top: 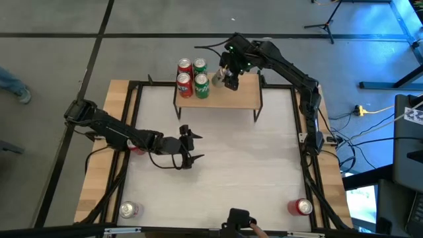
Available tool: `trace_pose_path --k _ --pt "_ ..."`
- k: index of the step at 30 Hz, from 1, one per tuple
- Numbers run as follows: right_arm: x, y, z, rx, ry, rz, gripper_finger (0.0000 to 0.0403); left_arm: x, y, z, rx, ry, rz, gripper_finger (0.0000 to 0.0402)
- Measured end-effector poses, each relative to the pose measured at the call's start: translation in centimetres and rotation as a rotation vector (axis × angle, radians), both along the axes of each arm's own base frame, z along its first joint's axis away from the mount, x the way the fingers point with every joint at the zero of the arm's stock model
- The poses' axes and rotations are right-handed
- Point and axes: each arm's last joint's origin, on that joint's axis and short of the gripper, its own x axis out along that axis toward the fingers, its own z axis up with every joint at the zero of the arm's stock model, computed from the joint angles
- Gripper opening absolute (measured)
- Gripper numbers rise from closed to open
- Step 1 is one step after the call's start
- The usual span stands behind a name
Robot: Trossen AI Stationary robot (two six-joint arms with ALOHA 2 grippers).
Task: Place canned beverage on shelf
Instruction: Put the top silver soda can on the shelf
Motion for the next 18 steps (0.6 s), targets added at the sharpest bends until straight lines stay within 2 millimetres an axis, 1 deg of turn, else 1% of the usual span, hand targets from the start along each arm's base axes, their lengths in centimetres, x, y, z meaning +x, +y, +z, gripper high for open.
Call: trace_pose_path --k 5,9,13,18 --pt "0.1 0.0 -0.2 0.005 0.0 0.011 0.029 0.0 -0.1 0.0 -0.011 -0.002 0.003 0.0359" --pt "0.4 -0.3 -1.1 -0.002 0.027 0.023 0.0288 -0.1 -0.3 0.0 -0.012 -0.003 -0.003 0.0359" --pt "0.7 -0.5 -1.4 -0.012 0.01 0.023 0.0289 -0.1 -0.3 0.0 -0.012 -0.002 -0.005 0.0359" --pt "0.9 -0.6 -2.3 -0.005 0.034 0.03 0.0293 -0.1 -0.3 0.0 -0.012 -0.002 -0.005 0.0359"
